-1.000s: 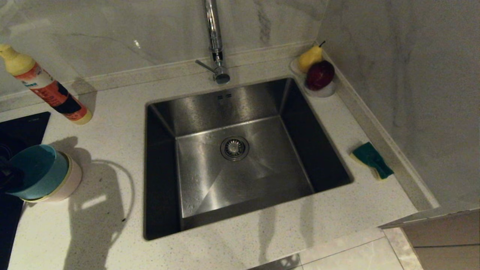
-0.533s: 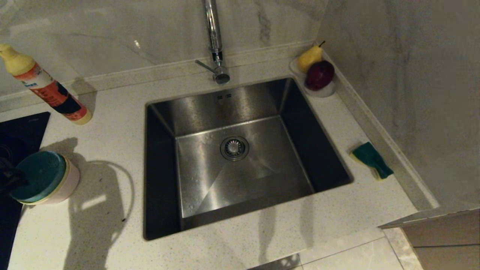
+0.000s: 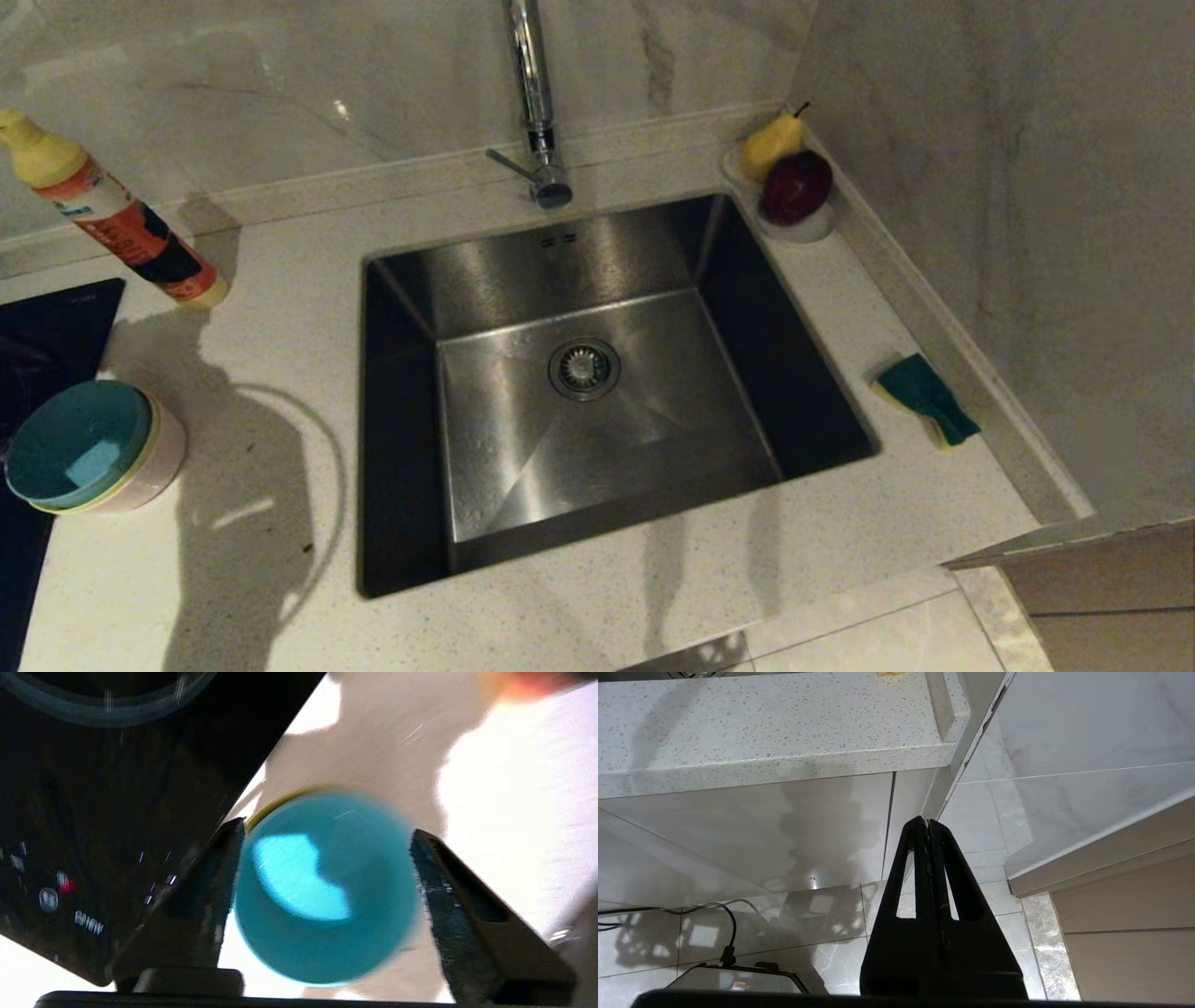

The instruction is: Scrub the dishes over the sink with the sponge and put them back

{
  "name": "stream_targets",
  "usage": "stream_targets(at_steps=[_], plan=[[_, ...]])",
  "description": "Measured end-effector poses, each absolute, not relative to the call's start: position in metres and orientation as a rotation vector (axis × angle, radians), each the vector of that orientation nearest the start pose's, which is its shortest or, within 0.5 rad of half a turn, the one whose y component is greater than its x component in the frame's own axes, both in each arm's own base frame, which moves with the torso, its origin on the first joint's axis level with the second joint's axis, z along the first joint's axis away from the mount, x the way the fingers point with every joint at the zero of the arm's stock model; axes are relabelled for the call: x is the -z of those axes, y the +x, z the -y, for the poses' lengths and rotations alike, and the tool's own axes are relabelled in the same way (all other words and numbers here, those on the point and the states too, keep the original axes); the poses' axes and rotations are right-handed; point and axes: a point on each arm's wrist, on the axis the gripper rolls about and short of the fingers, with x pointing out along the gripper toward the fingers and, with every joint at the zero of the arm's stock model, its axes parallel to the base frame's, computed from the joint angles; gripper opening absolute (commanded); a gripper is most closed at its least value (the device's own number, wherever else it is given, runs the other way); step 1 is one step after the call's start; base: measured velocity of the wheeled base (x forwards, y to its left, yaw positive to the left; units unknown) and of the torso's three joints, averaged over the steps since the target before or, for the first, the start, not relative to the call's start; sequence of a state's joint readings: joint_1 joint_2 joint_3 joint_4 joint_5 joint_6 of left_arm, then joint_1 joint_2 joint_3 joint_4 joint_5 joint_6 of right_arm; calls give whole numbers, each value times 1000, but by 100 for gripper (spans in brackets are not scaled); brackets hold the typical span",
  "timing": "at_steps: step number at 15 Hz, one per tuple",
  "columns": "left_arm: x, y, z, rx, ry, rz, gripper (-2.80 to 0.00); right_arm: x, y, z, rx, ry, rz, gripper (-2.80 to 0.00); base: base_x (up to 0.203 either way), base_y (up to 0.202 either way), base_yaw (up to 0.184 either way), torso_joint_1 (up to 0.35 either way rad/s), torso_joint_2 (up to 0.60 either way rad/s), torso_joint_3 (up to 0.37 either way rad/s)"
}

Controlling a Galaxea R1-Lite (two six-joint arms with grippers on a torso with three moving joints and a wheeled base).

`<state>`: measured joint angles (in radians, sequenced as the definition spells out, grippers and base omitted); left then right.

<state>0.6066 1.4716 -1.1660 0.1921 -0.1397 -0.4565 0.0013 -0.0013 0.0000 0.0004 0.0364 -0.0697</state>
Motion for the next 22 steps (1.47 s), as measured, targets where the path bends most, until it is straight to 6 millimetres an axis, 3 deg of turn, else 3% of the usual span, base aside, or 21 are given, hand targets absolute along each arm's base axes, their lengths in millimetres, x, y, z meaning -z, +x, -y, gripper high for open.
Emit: stream_targets(at_steps=[1, 2, 7, 11, 16, 18, 22], plan=[[-279, 204, -138, -555, -613, -328, 0, -75, -23, -1, -38, -70, 2, -280, 0, 0, 0, 0, 0, 0], [-288, 201, -136, -549, -601, -298, -280, -75, -23, -1, -38, -70, 3, -280, 0, 0, 0, 0, 0, 0], [-319, 188, -124, -459, -509, -208, -280, -75, -23, -1, -37, -70, 2, -280, 0, 0, 0, 0, 0, 0], [-353, 177, -106, -272, -285, -135, -280, -75, -23, -1, -38, -70, 2, -280, 0, 0, 0, 0, 0, 0], [-373, 161, -72, -145, -41, -72, -280, -75, -23, -1, -38, -70, 3, -280, 0, 0, 0, 0, 0, 0], [-369, 143, -61, -131, 25, -61, -280, -75, -23, -1, -38, -70, 3, -280, 0, 0, 0, 0, 0, 0], [-336, 106, -32, -81, 86, -45, -280, -75, -23, -1, -38, -70, 3, -280, 0, 0, 0, 0, 0, 0]])
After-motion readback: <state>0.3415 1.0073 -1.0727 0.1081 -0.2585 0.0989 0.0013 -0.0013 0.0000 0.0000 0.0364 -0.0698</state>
